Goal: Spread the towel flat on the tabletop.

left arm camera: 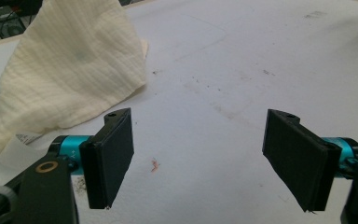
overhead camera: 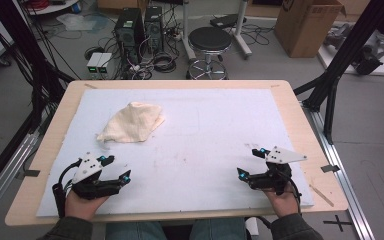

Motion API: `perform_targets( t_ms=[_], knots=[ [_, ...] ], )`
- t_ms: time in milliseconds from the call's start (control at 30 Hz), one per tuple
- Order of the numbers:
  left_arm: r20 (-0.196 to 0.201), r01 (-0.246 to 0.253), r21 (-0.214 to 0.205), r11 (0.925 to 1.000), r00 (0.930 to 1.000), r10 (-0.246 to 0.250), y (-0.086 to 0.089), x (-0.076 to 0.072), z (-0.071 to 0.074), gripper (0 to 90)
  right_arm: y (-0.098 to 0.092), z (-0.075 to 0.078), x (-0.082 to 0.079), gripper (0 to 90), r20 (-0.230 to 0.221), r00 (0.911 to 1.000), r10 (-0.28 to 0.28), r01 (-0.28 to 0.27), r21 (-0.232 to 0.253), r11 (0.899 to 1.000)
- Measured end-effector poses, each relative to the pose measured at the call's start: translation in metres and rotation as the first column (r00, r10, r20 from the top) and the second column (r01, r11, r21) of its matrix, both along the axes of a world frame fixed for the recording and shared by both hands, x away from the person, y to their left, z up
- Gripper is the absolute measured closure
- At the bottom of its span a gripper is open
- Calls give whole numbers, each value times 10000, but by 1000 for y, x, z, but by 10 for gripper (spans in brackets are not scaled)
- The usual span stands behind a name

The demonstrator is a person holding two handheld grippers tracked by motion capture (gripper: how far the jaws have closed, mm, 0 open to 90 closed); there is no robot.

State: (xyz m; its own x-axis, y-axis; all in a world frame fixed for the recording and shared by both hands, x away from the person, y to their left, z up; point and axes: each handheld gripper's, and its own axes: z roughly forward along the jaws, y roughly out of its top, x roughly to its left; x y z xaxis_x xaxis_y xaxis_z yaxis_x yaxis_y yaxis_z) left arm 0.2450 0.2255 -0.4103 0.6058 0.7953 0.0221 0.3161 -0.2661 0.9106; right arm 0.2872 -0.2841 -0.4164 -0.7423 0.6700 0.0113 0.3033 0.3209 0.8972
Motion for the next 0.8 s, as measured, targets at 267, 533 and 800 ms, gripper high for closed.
perform_targets(
  t_ms=[267,533,800],
  knots=[
    [42,51,15,10000,10000,-51,-1,1,0,251,-1,-1,1,112,-32,10000,21,-21,-33,10000],
    [19,22,14,10000,10000,-22,-1,0,0,252,0,-1,1,112,7,10000,51,-51,-10,10000],
    [130,-89,-25,10000,9999,90,1,5,1,254,1,0,0,111,13,10000,32,-32,11,10000]
  ],
)
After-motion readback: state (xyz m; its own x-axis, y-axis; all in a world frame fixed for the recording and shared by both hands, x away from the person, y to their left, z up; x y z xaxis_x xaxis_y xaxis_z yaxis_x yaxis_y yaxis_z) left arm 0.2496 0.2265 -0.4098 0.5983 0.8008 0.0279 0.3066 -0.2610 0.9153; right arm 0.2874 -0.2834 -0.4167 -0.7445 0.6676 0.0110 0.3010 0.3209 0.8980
